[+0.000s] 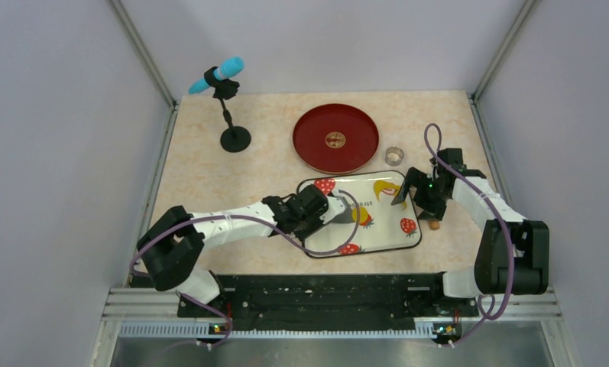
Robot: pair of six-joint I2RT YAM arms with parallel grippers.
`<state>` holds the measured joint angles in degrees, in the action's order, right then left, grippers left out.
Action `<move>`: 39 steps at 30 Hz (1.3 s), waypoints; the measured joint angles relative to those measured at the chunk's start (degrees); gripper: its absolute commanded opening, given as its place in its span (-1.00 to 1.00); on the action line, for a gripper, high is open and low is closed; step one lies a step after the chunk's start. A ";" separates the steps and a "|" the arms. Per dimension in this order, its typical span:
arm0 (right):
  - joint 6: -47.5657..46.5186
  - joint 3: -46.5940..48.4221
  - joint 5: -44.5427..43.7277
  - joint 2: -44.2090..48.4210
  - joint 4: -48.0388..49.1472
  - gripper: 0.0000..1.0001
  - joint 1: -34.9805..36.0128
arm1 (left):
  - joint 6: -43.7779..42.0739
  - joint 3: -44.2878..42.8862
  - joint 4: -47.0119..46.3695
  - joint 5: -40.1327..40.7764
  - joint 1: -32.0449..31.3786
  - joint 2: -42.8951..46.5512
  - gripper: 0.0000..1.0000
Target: Roll out the dumpling wrappers from the dough
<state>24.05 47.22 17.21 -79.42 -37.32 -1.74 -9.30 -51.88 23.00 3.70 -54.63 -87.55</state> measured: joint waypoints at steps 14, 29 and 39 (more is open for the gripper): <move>-0.07 0.00 0.09 0.00 0.00 0.98 0.00 | 0.42 -1.79 0.20 -2.86 -0.98 -4.13 -1.00; -0.48 0.00 0.33 0.00 0.00 0.98 0.00 | 0.39 -7.69 1.18 -6.25 -1.75 -9.16 -1.00; -0.61 0.00 0.76 0.00 -0.02 0.98 0.00 | 1.70 -11.43 1.81 -6.45 -1.75 -11.37 -1.00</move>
<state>23.44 47.22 17.98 -79.42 -37.34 -1.74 -7.60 -63.31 24.82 -2.74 -56.38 -98.91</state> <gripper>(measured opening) 0.988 0.319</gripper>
